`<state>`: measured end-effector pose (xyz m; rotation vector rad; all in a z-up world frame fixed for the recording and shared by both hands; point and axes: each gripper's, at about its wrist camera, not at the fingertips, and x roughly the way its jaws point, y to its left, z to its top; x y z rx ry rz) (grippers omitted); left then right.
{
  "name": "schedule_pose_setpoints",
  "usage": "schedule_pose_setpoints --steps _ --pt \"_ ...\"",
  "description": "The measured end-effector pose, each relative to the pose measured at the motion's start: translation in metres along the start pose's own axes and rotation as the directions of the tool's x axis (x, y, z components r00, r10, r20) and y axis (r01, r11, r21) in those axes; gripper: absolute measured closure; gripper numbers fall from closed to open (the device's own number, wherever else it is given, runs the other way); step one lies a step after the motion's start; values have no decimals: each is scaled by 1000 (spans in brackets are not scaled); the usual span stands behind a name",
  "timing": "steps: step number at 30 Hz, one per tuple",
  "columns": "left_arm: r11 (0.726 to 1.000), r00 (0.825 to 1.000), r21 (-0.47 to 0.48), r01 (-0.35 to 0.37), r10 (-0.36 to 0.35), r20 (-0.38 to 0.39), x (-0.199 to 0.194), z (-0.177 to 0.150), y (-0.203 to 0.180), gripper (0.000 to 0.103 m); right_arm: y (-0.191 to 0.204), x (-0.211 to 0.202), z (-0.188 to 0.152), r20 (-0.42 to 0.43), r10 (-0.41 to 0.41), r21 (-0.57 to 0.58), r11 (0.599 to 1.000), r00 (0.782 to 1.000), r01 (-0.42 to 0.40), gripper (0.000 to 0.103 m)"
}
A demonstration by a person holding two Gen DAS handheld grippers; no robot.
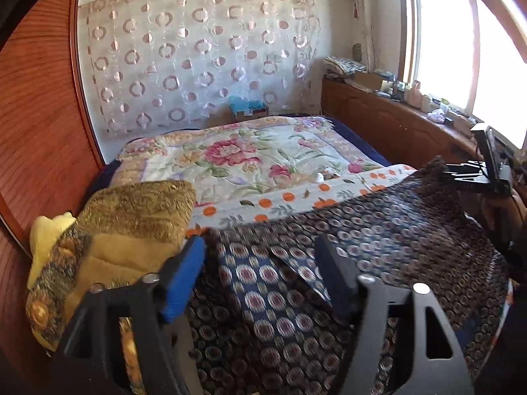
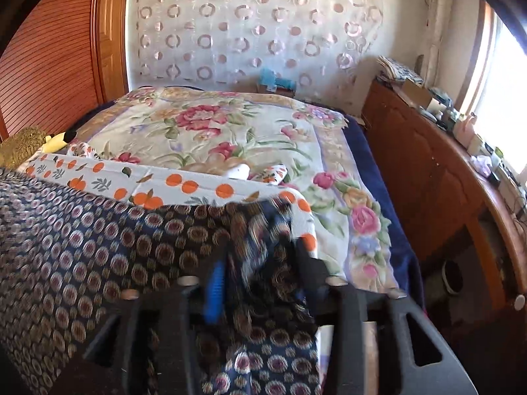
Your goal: Fold small clothes
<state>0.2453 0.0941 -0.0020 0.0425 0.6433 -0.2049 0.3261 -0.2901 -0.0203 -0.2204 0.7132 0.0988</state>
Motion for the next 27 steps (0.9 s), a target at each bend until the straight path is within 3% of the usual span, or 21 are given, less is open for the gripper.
schedule_pose_setpoints --steps 2,7,11,15,20,27 --pt "1000 1000 9 13 -13 1 -6 -9 -5 27 -1 -18 -5 9 -1 -9 1000 1000 2 39" --pt "1000 999 16 11 -10 -36 -16 -40 -16 27 -1 -43 -38 26 46 -23 999 999 -46 38" --pt "1000 995 13 21 -20 -94 -11 -66 -27 27 -1 -65 -71 34 147 -25 989 989 -146 38" --pt "1000 988 4 7 -6 -153 0 -86 -32 27 -3 -87 -106 17 192 8 981 981 -192 38" --pt "999 971 -36 6 -14 -237 16 -103 -30 27 -12 -87 -135 -43 166 43 985 985 -164 38" --pt "1000 968 -3 -22 20 -249 22 -107 -35 24 -24 -83 -146 -68 159 65 986 985 -154 38"
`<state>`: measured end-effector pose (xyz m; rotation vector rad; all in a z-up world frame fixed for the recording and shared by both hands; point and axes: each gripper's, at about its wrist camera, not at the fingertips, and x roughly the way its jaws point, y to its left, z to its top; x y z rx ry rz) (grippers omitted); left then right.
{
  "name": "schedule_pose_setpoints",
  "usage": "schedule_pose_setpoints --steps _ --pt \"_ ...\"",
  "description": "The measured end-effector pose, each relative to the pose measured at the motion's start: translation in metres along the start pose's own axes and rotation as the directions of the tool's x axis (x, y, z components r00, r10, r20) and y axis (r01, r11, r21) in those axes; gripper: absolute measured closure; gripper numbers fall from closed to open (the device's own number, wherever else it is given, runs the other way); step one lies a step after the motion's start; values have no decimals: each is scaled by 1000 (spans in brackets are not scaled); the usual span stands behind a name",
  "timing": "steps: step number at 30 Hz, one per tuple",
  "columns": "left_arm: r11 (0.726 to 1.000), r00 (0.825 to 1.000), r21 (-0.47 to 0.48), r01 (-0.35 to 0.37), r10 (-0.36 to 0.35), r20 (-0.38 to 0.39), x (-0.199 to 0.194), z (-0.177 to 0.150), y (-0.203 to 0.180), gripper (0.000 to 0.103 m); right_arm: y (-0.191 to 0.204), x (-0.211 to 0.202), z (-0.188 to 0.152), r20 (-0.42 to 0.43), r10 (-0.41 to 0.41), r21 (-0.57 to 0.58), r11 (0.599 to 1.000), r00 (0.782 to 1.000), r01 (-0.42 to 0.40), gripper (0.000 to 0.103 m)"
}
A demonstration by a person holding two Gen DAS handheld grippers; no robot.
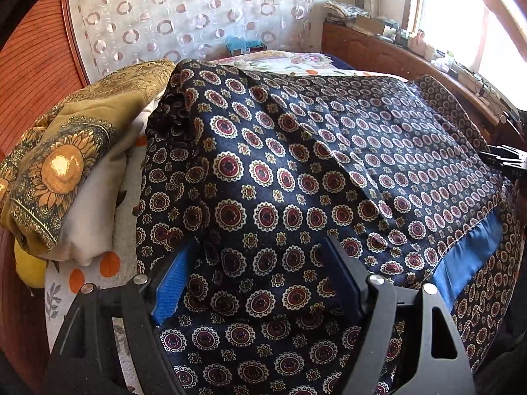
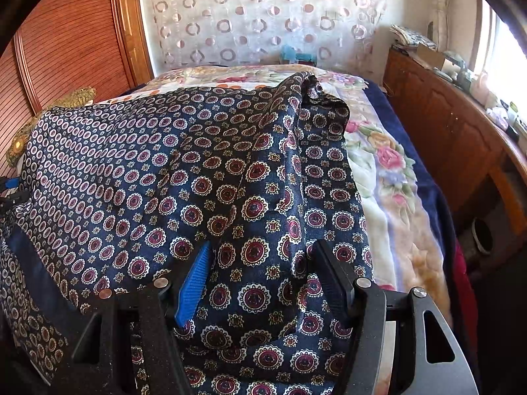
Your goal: Fold small clothes
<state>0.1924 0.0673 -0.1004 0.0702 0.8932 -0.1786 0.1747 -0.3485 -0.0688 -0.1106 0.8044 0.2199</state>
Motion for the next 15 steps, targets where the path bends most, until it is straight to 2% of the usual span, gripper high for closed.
schedule_pose_setpoints --steps 3,8,15 --pt "1000 1000 -3 -1 1 -3 2 0 -2 20 1 3 0 -3 8 -12 1000 1000 -8 33" --pt "1000 1000 1 -6 6 -1 2 -1 -3 20 5 13 3 -5 4 -22 1000 1000 -4 28" --pt "1000 1000 10 18 -18 -23 -6 -2 4 20 11 31 3 -8 2 -21 1000 1000 -2 25"
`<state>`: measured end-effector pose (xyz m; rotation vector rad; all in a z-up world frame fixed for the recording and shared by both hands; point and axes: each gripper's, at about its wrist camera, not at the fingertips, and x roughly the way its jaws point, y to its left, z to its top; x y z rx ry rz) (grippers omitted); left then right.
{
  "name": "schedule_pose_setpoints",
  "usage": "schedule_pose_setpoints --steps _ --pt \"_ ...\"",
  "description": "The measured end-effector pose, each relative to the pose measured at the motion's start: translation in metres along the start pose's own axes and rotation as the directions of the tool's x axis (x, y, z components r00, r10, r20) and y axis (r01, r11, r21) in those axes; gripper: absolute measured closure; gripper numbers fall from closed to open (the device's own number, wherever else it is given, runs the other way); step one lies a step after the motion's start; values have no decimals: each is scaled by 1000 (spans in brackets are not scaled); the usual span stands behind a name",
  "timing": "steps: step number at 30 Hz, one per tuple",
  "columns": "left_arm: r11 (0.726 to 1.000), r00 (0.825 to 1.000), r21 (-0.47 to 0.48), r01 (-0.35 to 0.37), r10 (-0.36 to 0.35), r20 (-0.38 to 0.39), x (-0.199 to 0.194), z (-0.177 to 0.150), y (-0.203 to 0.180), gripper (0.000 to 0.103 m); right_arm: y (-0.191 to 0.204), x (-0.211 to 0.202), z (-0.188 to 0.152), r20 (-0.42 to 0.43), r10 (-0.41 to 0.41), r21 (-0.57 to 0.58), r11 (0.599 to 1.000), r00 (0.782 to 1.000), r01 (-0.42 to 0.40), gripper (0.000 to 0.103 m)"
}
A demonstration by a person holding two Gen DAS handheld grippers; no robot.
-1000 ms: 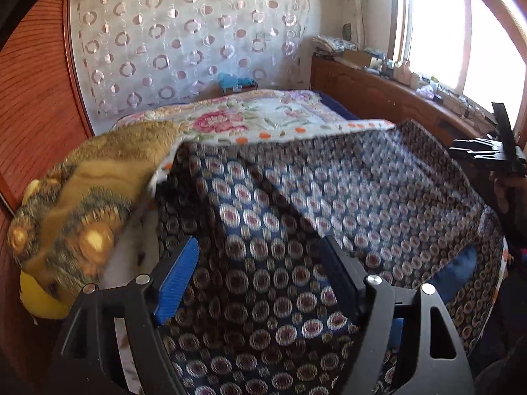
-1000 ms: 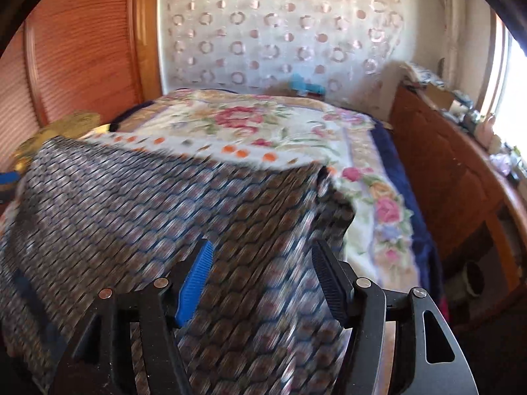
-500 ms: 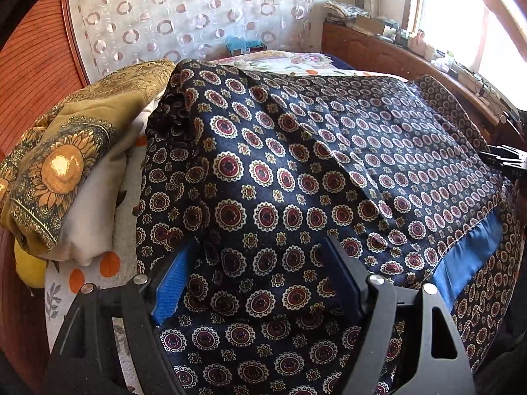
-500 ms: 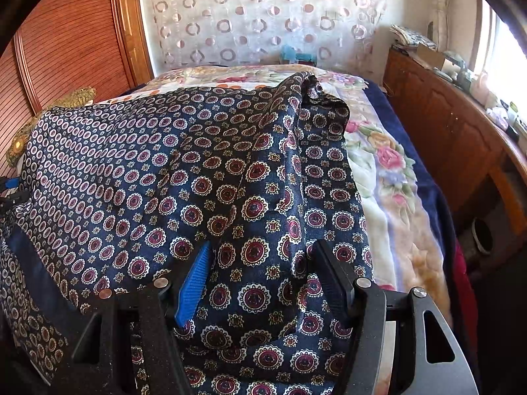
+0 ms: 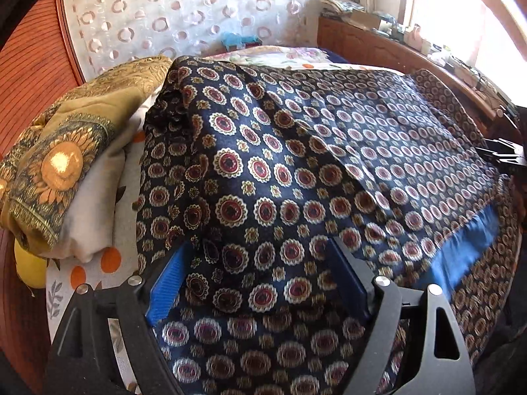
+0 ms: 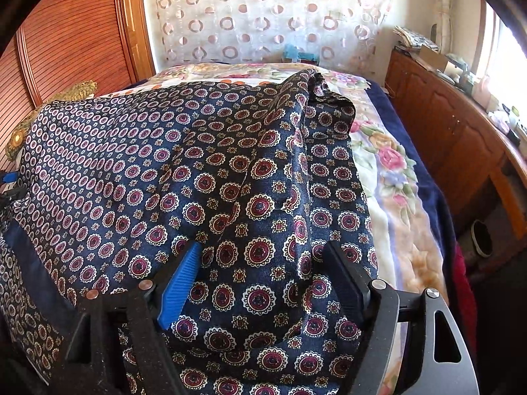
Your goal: Fold small clothes
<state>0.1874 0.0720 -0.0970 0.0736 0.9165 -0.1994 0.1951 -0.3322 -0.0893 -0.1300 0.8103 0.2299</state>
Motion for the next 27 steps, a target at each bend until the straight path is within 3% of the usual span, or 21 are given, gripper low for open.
schedule_pose_setpoints --steps 4,6,11,15,17,19,20,27 --pt "998 997 -57 37 -33 70 -23 -8 14 33 -1 0 0 1 2 0 1000 1000 -2 25" --pt "995 997 -80 53 -48 68 -28 -13 21 38 -1 1 0 1 2 -1 1000 1000 -2 25" --pt "993 999 -120 20 -16 35 -21 -21 36 41 -1 1 0 2 2 -2 1000 1000 -2 25" --pt "989 999 -147 16 -8 53 -21 -22 40 41 -1 1 0 2 3 -3 1000 1000 -3 25" --pt "991 998 -133 13 -6 56 -21 -23 37 48 -1 1 0 2 3 -3 1000 1000 -3 25" --pt "993 998 -119 17 -10 58 -21 -23 34 65 -1 1 0 2 3 -3 1000 1000 -3 24" --pt "992 997 -123 29 -20 73 -23 -23 33 69 -1 1 0 3 3 -3 1000 1000 -3 24" --pt "987 998 -156 27 -17 63 -20 -19 40 69 -1 1 0 3 2 -5 1000 1000 -2 25"
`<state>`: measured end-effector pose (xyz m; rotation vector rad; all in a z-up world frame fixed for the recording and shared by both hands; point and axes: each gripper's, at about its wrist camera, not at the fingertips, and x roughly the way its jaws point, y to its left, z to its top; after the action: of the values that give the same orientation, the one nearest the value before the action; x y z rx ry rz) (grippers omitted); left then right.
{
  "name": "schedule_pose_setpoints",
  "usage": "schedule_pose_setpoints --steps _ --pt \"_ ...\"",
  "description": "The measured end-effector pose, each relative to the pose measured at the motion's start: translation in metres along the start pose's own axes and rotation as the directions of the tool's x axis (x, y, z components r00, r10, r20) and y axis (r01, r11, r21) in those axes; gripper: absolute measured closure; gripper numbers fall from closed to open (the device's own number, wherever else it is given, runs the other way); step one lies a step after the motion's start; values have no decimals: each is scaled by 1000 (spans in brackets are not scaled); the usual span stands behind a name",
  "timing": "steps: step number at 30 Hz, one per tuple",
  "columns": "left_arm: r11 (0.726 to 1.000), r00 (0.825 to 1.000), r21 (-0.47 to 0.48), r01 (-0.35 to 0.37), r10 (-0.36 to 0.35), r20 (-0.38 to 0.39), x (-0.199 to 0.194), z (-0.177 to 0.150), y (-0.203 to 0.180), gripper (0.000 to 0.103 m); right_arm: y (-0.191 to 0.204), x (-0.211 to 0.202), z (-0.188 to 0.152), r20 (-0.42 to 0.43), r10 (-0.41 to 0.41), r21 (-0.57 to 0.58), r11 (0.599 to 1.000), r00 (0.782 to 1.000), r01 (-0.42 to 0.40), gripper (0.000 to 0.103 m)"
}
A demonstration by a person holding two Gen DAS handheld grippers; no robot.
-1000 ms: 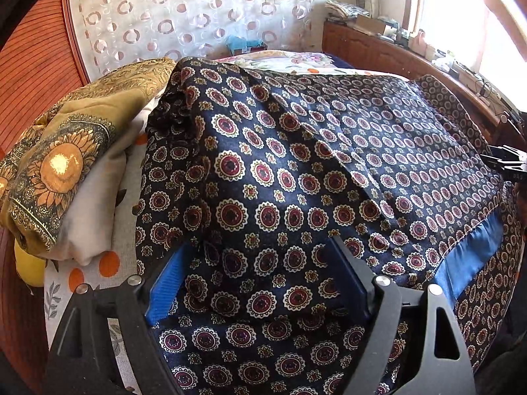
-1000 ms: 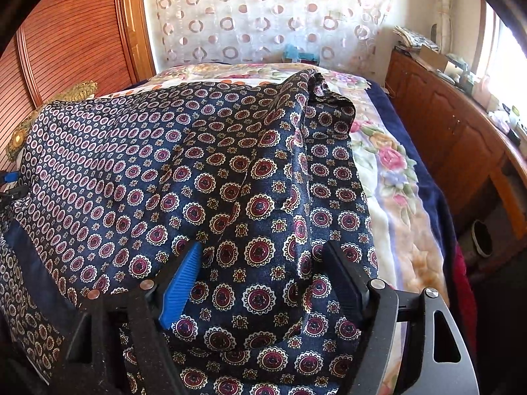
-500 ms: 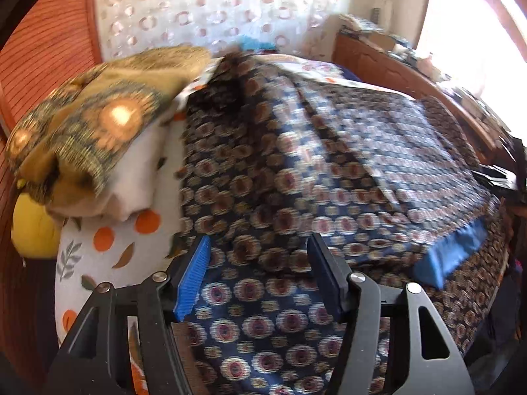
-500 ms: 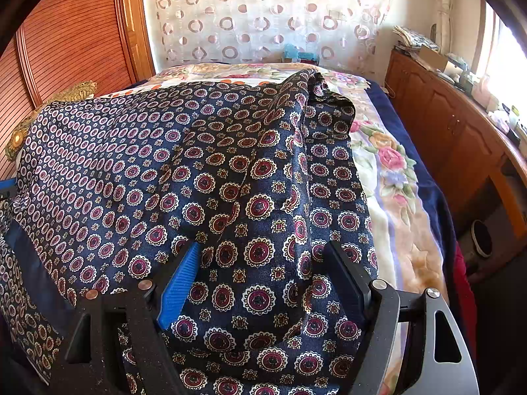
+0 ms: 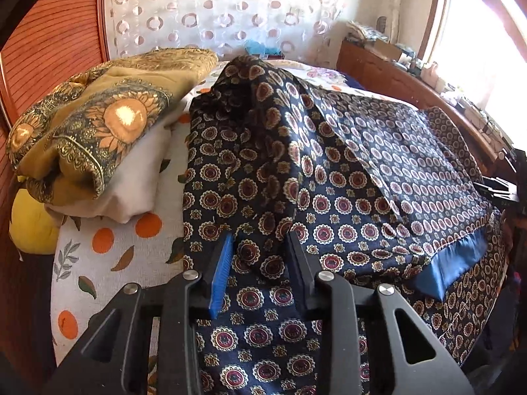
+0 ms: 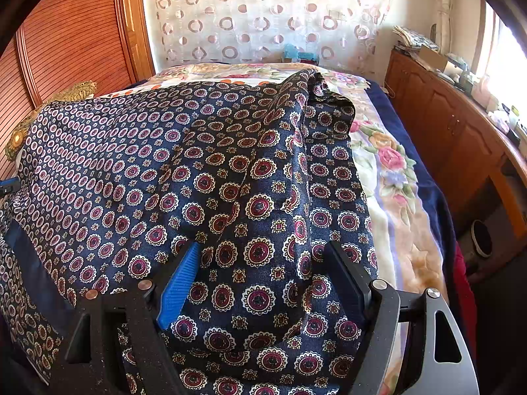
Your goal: Fold small clothes
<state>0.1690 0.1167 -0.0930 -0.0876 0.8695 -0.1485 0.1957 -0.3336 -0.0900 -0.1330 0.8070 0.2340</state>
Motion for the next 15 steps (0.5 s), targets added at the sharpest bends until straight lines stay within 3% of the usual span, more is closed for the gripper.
schedule_pose_setpoints --steps 6,7,10,12,14,15 --pt "998 999 48 -31 31 -12 1 -1 -7 71 1 -15 -3 -21 13 -35 999 1000 -14 26" --pt "998 1000 58 -27 28 -13 2 0 -9 78 1 -17 -5 -28 15 -38 999 1000 -16 32" --pt "997 1000 74 -3 5 -18 1 -1 -16 84 1 -19 -13 -55 35 -43 998 998 -37 46" --pt "997 1000 82 1 0 -17 1 -1 -19 91 0 -22 -14 -53 50 -46 998 997 -52 64" --pt "996 1000 91 6 -4 -15 1 0 -21 95 -4 -22 -12 -52 81 -27 996 995 -82 93" --pt "996 1000 94 -1 2 -12 0 0 -22 97 -5 -23 -12 -49 101 -21 995 994 -102 95"
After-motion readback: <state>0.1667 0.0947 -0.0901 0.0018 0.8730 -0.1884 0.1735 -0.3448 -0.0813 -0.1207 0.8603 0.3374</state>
